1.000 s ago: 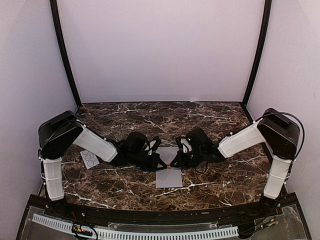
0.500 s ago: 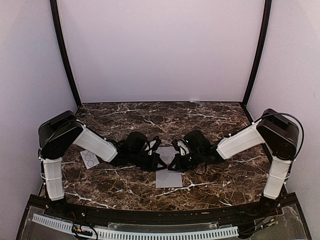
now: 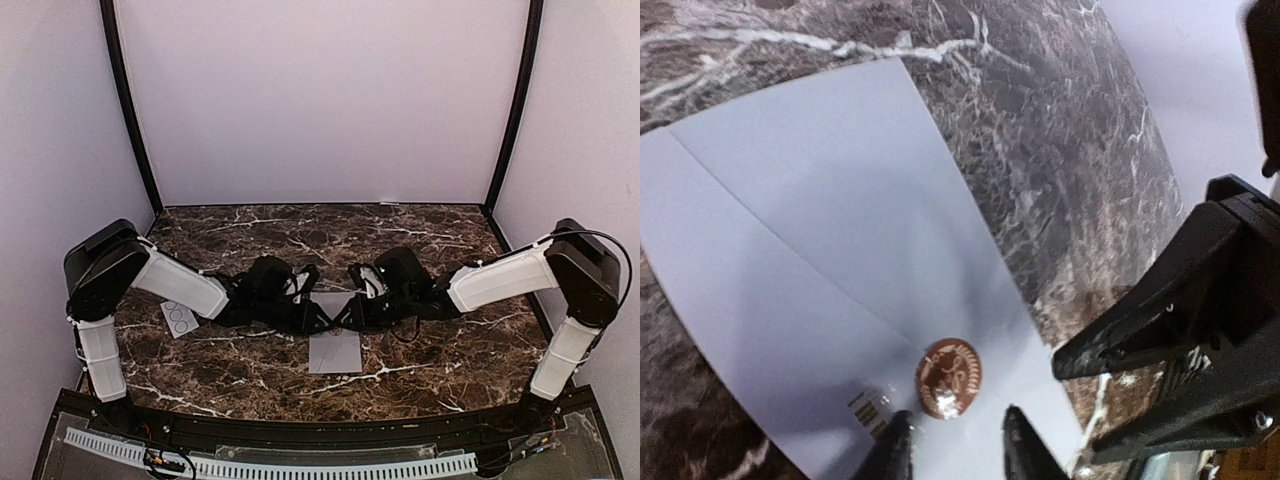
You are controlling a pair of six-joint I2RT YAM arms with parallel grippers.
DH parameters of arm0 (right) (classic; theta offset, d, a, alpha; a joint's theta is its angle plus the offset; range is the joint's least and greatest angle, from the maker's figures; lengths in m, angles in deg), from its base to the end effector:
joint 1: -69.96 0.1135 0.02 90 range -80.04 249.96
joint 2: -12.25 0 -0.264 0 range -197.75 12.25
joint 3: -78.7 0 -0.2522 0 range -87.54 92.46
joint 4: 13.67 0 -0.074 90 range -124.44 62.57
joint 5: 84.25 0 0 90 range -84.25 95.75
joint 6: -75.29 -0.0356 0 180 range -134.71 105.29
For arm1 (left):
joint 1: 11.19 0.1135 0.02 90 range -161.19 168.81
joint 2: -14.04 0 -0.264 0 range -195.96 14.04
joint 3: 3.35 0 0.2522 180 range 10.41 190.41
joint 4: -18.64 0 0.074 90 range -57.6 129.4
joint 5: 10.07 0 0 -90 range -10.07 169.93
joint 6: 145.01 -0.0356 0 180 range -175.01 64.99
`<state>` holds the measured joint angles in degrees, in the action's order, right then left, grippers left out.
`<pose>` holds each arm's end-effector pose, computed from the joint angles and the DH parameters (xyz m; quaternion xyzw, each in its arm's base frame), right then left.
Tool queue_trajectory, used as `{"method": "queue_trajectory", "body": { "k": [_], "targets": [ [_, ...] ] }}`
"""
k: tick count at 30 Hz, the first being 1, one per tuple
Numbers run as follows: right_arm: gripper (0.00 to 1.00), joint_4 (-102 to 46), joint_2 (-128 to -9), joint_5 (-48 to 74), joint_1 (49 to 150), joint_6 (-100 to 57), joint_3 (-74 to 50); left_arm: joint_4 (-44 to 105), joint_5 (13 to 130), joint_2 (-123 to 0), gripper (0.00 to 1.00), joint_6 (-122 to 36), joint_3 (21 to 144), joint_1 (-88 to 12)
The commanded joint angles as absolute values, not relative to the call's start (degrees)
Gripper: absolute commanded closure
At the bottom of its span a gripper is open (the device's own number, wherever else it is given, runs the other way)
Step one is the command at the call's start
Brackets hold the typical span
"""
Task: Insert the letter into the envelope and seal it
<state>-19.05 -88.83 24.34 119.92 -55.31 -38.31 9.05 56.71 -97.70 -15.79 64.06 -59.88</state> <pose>0.2148 0.2733 0.1429 -0.1376 0.8984 0.3814 0.1688 0.2442 -0.2991 0.1217 0.1647 0.8572 -0.4437 0.2033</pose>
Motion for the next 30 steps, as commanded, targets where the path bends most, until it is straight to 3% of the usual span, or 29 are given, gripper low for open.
{"method": "queue_trajectory", "body": {
  "k": [1,5,7,10,16,25,30],
  "targets": [
    [0.62,-19.3,-78.11,20.2,119.97,-53.6,-38.96,13.99,63.91,-84.11,0.6,-20.92,64.34,-59.88],
    [0.37,-22.19,-72.43,17.16,118.13,-51.58,-39.29,17.5,70.12,-75.48,0.33,-25.99,63.46,-59.48],
    [0.28,-23.29,-70.81,16.25,116.11,-49.85,-39.53,20.05,72.83,-73.15,0.26,-28.11,63.05,-58.46],
    [0.16,-23.92,-69.47,15.17,112.06,-46.76,-40.03,22.12,74.45,-71.26,0.22,-29.29,61.45,-53.39],
    [0.03,-22.39,-68.21,11.9,100.7,-40.82,-43.37,18.49,75.4,-63.77,0.17,-31.19,52.21,-39.13],
    [0.01,-11.91,-62.11,9.67,78.09,-36.27,-54.38,6.87,70.38,-50.59,0.1,-29.5,36.26,-7.72],
    [0.01,0.44,-53.33,1.98,73.38,-32.79,-63.95,-0.16,77.3,-42.64,0.04,-34.65,26.76,-0.83]
  ]
}}
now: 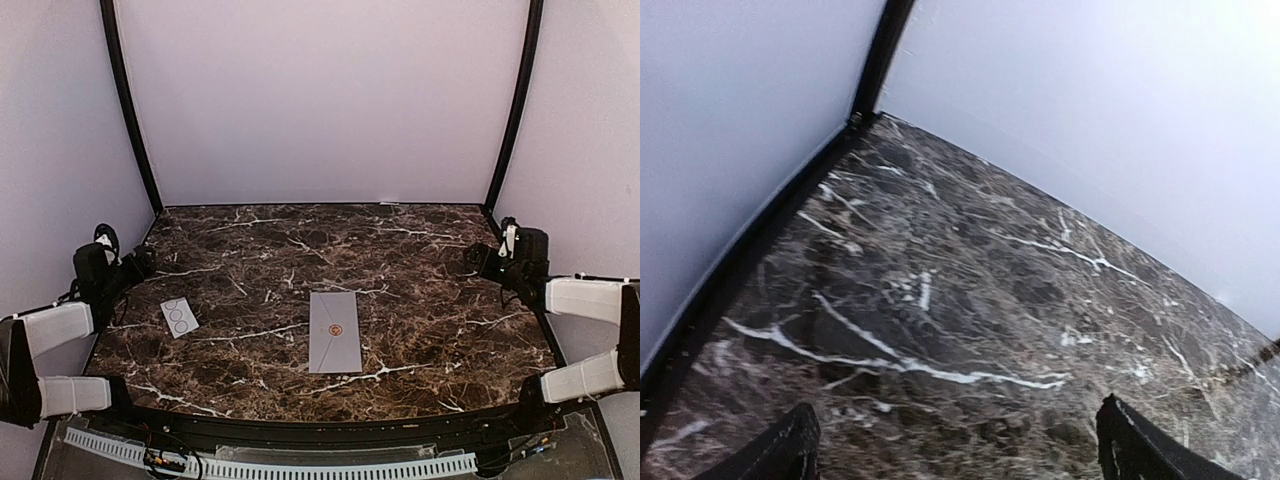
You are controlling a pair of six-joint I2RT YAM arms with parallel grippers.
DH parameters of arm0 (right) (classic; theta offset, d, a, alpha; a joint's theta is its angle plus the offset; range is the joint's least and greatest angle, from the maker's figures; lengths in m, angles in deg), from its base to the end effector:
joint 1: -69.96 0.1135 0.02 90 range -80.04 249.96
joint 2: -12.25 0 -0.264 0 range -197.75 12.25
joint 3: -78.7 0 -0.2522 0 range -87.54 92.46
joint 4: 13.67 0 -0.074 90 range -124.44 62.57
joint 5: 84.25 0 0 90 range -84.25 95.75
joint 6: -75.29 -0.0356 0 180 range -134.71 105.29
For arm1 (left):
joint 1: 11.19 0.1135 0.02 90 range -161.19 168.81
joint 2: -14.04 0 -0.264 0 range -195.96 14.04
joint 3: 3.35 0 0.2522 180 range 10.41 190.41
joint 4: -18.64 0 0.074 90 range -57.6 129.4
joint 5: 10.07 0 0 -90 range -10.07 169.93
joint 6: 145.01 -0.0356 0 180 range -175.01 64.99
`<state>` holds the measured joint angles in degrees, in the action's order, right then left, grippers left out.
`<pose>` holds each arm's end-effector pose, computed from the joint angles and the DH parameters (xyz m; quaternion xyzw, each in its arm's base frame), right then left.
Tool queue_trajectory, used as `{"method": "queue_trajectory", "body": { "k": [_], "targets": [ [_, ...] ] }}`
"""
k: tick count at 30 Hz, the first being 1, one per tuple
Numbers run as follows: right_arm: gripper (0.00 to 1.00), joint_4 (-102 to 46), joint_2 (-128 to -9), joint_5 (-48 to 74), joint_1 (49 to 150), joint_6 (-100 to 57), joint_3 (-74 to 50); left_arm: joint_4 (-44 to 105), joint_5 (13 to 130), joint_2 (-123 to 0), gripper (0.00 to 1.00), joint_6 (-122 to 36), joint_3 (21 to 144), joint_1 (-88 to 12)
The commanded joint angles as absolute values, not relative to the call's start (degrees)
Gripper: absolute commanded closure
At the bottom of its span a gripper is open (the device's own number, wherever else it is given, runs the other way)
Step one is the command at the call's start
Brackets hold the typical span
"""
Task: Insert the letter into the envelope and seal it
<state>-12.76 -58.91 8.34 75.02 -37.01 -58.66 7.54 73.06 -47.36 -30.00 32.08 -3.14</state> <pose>0.2523 0.0240 0.1922 0.1166 0.8473 0.1412 0.4986 0.2244 0.0274 0.2068 -0.1901 0.7689 -0.1367 0.5949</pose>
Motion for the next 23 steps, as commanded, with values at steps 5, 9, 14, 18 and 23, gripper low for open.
{"method": "queue_trajectory", "body": {
  "k": [5,9,14,18,23],
  "targets": [
    [0.01,12.64,-50.52,-1.61,72.96,-26.6,-70.74,-10.43,83.82,-39.59,0.01,-42.82,20.83,-0.76],
    [0.01,20.42,-52.61,-2.33,73.03,-23.19,-73.95,-18.08,82.75,-40.88,0.01,-43.98,17.76,-0.82],
    [0.01,25.47,-53.81,1.06,72.99,-22.89,-75.74,-19.17,80.98,-43.95,0.01,-44.21,17.83,-0.76],
    [0.01,26.33,-53.95,0.53,73.01,-22.96,-76.02,-18.68,80.36,-45.59,0.01,-44.46,18.74,-0.8],
    [0.01,29.01,-55.23,-0.96,73.03,-23.03,-76.67,-19.06,81.17,-45.46,0.01,-43.7,18.6,-0.82]
  ]
}}
